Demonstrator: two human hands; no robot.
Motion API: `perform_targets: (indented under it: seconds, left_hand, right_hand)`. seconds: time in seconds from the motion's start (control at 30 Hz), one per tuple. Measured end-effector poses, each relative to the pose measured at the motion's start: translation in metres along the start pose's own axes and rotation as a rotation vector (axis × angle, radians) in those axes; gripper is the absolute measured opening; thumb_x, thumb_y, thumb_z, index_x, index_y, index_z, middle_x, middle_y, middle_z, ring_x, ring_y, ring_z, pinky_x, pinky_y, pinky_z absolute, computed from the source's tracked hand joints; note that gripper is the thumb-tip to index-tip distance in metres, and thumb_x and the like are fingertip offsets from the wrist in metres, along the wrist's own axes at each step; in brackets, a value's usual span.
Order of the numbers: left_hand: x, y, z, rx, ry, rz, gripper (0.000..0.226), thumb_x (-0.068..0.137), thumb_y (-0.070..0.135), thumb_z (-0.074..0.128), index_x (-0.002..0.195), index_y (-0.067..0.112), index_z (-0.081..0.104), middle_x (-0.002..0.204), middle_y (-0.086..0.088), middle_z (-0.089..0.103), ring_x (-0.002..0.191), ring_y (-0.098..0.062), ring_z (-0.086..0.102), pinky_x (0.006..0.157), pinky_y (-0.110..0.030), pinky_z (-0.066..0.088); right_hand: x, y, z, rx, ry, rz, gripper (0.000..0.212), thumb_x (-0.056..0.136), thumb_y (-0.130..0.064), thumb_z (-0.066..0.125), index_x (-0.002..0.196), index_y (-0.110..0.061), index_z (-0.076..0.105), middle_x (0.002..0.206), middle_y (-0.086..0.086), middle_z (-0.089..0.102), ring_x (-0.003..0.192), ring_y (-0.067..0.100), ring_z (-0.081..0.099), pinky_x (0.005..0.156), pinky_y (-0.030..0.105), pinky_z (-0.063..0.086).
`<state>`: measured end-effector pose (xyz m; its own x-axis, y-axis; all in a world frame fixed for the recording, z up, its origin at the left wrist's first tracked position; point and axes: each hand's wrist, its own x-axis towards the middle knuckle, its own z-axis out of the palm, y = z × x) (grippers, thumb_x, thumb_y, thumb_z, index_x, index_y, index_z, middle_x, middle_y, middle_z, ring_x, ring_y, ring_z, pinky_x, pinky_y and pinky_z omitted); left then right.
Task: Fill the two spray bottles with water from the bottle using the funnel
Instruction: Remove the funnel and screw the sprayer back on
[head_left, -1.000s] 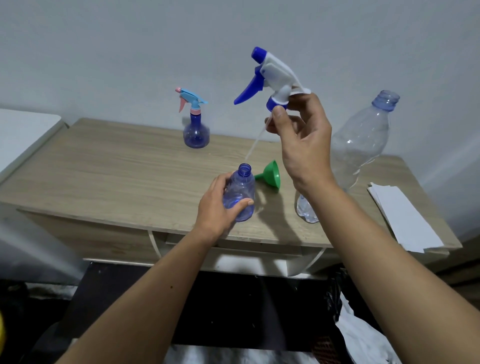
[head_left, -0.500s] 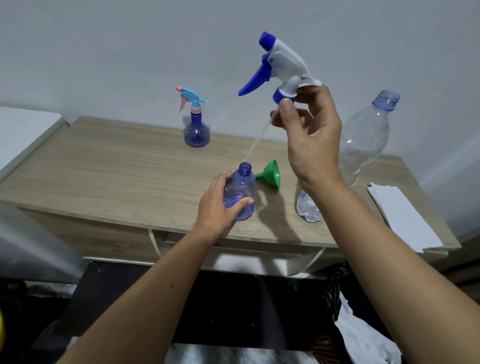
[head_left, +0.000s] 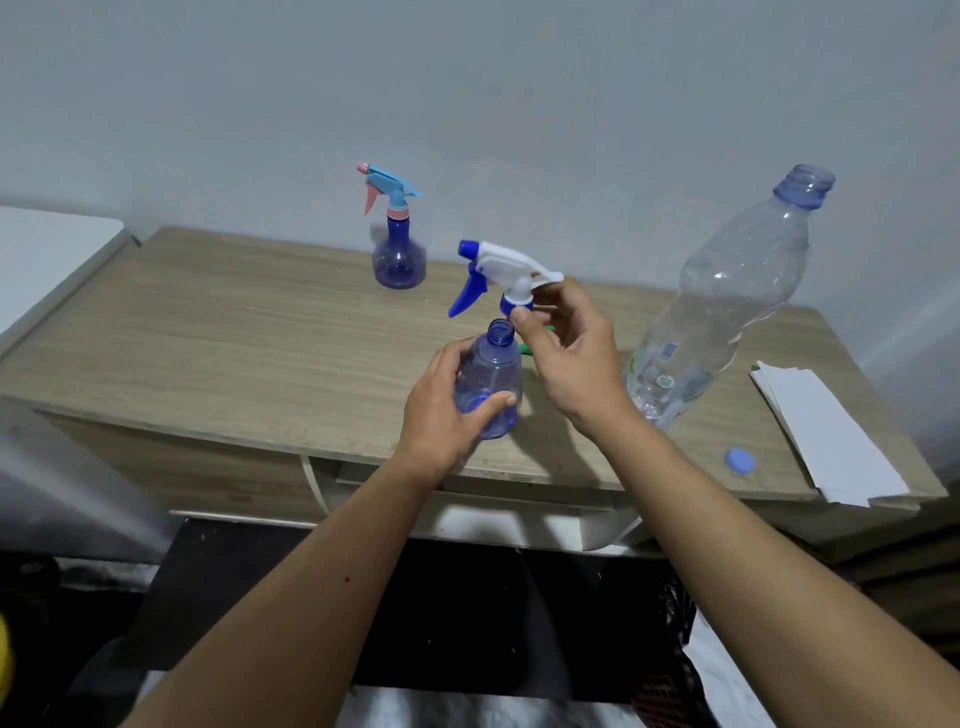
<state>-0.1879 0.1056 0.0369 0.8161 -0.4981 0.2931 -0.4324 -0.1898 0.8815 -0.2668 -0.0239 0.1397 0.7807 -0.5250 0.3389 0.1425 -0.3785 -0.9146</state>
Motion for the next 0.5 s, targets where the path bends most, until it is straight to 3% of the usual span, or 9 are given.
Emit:
perform_targets:
  seconds: [0.07, 0.13, 0.37, 0.5]
  left_hand:
    - [0.0, -0.001, 0.0, -0.005, -0.005, -0.008, 0.069, 0.082, 0.033, 0.092, 0.141, 0.03, 0.057, 0.131, 0.009, 0.067, 0.118, -0.011, 0.066, 0.103, -0.04, 0.056]
    - [-0.001, -0.001, 0.0, -0.012, -0.008, -0.024, 0.07, 0.082, 0.031, 0.092, 0.142, 0.029, 0.056, 0.132, 0.009, 0.067, 0.119, -0.011, 0.066, 0.104, -0.041, 0.056]
    - [-0.001, -0.002, 0.001, -0.018, -0.007, -0.027, 0.069, 0.083, 0.031, 0.092, 0.142, 0.028, 0.056, 0.134, 0.01, 0.066, 0.121, -0.01, 0.064, 0.104, -0.041, 0.056]
    - [0.0, -0.004, 0.002, -0.013, -0.01, -0.046, 0.073, 0.083, 0.033, 0.092, 0.145, 0.028, 0.055, 0.135, 0.012, 0.065, 0.121, -0.009, 0.064, 0.105, -0.037, 0.056]
  right_hand:
    - [-0.002, 0.006, 0.003, -0.01, -0.006, 0.017, 0.02, 0.099, 0.002, 0.067, 0.118, -0.002, 0.066, 0.095, -0.001, 0.068, 0.078, -0.004, 0.059, 0.078, 0.015, 0.051]
    - [-0.004, 0.01, 0.004, -0.016, -0.014, 0.042, 0.02, 0.098, 0.002, 0.067, 0.117, -0.003, 0.066, 0.093, -0.004, 0.068, 0.076, -0.007, 0.06, 0.077, 0.012, 0.05]
    - [-0.007, 0.02, 0.004, -0.02, -0.012, 0.06, 0.022, 0.098, -0.001, 0.069, 0.12, -0.002, 0.068, 0.099, 0.001, 0.073, 0.083, -0.005, 0.068, 0.08, 0.013, 0.052]
    - [-0.008, 0.022, 0.006, -0.006, -0.055, 0.042, 0.022, 0.098, -0.001, 0.069, 0.117, -0.011, 0.07, 0.106, 0.004, 0.076, 0.095, 0.004, 0.071, 0.088, 0.018, 0.054]
